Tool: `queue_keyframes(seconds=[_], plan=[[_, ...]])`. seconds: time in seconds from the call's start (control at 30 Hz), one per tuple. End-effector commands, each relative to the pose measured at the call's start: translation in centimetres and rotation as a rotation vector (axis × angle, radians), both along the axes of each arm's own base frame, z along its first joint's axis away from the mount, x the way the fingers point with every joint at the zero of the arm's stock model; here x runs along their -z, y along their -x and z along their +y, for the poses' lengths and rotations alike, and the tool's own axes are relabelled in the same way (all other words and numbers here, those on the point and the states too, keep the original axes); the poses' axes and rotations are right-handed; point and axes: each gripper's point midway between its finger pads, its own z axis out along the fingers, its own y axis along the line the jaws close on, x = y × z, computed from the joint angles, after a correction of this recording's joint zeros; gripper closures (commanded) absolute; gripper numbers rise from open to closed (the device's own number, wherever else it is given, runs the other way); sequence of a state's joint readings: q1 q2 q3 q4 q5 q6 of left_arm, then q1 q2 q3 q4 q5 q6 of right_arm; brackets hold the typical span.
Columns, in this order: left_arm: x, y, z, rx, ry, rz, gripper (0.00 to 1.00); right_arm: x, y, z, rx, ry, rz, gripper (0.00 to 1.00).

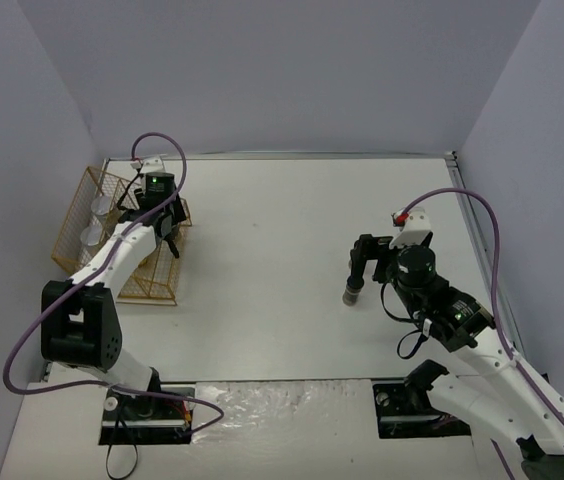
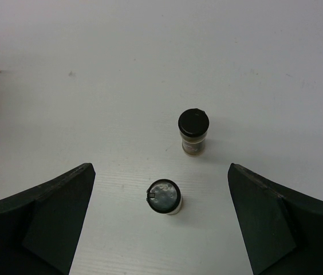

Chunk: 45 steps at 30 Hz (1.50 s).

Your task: Organize the condiment bottles

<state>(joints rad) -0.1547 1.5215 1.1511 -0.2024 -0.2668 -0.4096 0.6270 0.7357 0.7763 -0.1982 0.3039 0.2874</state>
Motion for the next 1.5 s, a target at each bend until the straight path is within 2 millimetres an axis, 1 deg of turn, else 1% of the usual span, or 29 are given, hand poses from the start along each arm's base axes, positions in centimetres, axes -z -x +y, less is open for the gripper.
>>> queue_keyframes(seconds=[0.0, 0.07, 0.1, 0.2, 0.33, 0.4, 0.43, 0.47, 0.53, 0.6, 0.63, 0.7, 0.8, 0.83, 0.9, 0.93, 1.0, 1.03, 1.13, 1.17, 1.27, 1.3, 1.4, 1.47], plan=[[-3.4, -2.4, 0.2, -0.044, 0.044, -0.136, 0.57, -1.4, -0.6, 0.3, 0.004, -0.041, -0.054, 0.01], [-2.9, -2.3, 0.2, -0.048, 0.045, -0.121, 0.53, -1.0, -0.6, 0.3, 0.006, -0.036, -0.046, 0.01], [-2.8, -2.3, 0.2, -0.048, 0.046, -0.116, 0.48, -0.8, -0.6, 0.3, 0.005, -0.032, -0.039, 0.01], [-3.4, -1.9, 0.1, -0.044, 0.055, -0.117, 0.30, 0.4, -0.7, 0.5, 0.012, -0.019, -0.003, 0.01], [-5.1, -1.1, -0.3, -0.022, 0.079, -0.117, 0.05, 2.9, -1.0, 1.3, 0.013, -0.007, 0.093, 0.00], [-6.1, -0.6, -1.0, 0.002, 0.109, -0.117, 0.03, 4.2, -1.0, 1.8, 0.006, -0.010, 0.138, 0.01], [-6.2, 0.0, -1.5, 0.029, 0.127, -0.099, 0.03, 5.1, -1.0, 2.0, 0.004, -0.007, 0.164, 0.01], [-7.3, 0.5, -1.8, 0.042, 0.141, -0.114, 0.03, 5.7, -0.9, 2.1, 0.006, -0.007, 0.179, 0.01], [-9.0, 1.3, -2.5, 0.084, 0.164, -0.126, 0.03, 6.9, -0.8, 2.3, 0.013, -0.014, 0.218, 0.01], [-10.2, 2.4, -3.1, 0.128, 0.183, -0.130, 0.03, 8.5, -0.7, 2.5, 0.016, -0.001, 0.263, 0.01], [-10.8, 2.8, -3.4, 0.152, 0.188, -0.135, 0.03, 8.9, -0.5, 2.5, 0.019, -0.001, 0.274, 0.01], [-12.1, 3.8, -4.5, 0.241, 0.205, -0.142, 0.03, 10.6, -0.4, 2.2, 0.046, 0.020, 0.315, 0.04], [-13.4, 5.7, -6.6, 0.394, 0.238, -0.154, 0.03, 12.2, -0.3, 2.0, 0.072, 0.032, 0.351, 0.10], [-13.6, 6.4, -7.6, 0.464, 0.252, -0.157, 0.03, 12.7, -0.1, 2.0, 0.074, 0.035, 0.361, 0.11], [-13.6, 7.9, -8.4, 0.541, 0.256, -0.165, 0.03, 13.8, 0.0, 2.0, 0.080, 0.044, 0.386, 0.14], [-13.5, 8.5, -8.5, 0.562, 0.252, -0.167, 0.03, 14.2, 0.1, 2.1, 0.079, 0.045, 0.393, 0.16], [-13.8, 9.7, -8.5, 0.589, 0.237, -0.196, 0.03, 14.7, 0.1, 2.5, 0.069, 0.041, 0.401, 0.25], [-13.6, 10.2, -8.5, 0.599, 0.228, -0.203, 0.03, 14.7, 0.1, 2.8, 0.061, 0.037, 0.397, 0.30], [-11.4, 11.3, -8.4, 0.618, 0.200, -0.200, 0.03, 14.6, -0.3, 4.0, 0.043, 0.042, 0.372, 0.46], [-11.2, 11.4, -8.4, 0.620, 0.194, -0.211, 0.03, 14.7, -0.5, 4.4, 0.038, 0.054, 0.377, 0.54], [-10.7, 12.5, -8.3, 0.633, 0.181, -0.225, 0.03, 14.8, -1.1, 6.7, -0.004, 0.071, 0.368, 0.73], [-10.3, 12.6, -8.2, 0.633, 0.174, -0.224, 0.03, 14.5, -1.3, 7.7, -0.031, 0.066, 0.350, 0.78], [-10.8, 12.9, -7.4, 0.601, 0.141, -0.276, 0.03, 13.8, -2.2, 11.5, -0.121, 0.051, 0.325, 0.85], [-10.9, 13.0, -7.0, 0.586, 0.129, -0.293, 0.03, 13.2, -3.1, 13.2, -0.158, 0.049, 0.299, 0.89]])
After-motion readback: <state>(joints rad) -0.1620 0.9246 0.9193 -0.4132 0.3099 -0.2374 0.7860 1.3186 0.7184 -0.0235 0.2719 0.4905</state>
